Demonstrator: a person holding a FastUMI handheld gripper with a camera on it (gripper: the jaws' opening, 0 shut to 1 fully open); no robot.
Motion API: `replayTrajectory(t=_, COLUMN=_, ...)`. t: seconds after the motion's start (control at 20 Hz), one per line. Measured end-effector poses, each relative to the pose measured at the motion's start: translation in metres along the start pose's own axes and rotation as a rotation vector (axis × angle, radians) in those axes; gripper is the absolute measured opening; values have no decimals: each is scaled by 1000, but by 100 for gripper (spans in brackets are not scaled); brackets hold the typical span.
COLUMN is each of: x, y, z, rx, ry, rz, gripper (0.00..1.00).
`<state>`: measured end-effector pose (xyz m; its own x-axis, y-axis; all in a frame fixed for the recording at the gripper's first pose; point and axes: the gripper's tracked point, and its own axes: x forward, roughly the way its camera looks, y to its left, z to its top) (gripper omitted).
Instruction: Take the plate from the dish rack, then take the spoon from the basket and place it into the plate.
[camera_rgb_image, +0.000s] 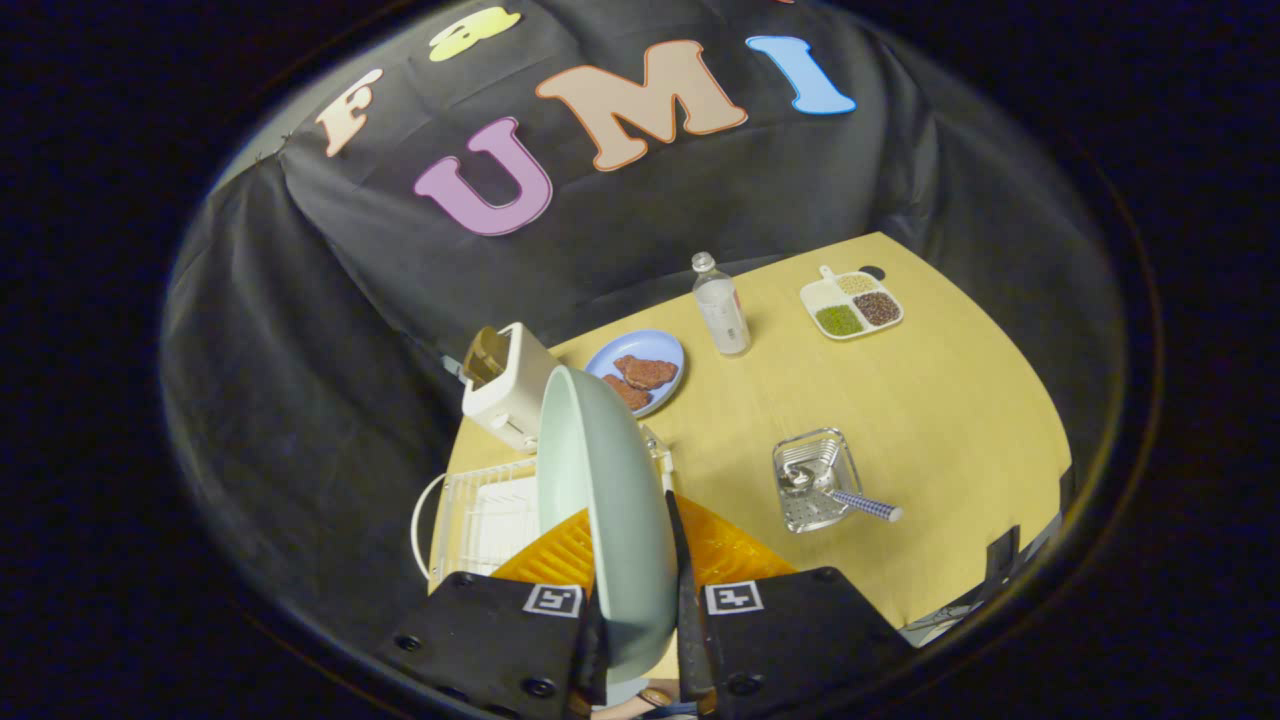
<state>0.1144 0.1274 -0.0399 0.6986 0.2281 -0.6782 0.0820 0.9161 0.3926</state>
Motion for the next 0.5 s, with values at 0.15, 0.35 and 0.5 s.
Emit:
replayTrajectory(t=0.15, x=-21, y=-23, z=-25, rx=1, ry=9, rz=94, gripper=30)
replayTrajectory(t=0.35, x=-34, y=-86, z=-75, rx=56, ry=36, rz=143, gripper=30)
replayTrajectory(t=0.5, x=-37, y=-133, z=-115, rx=128, ry=26, rz=157, gripper=30)
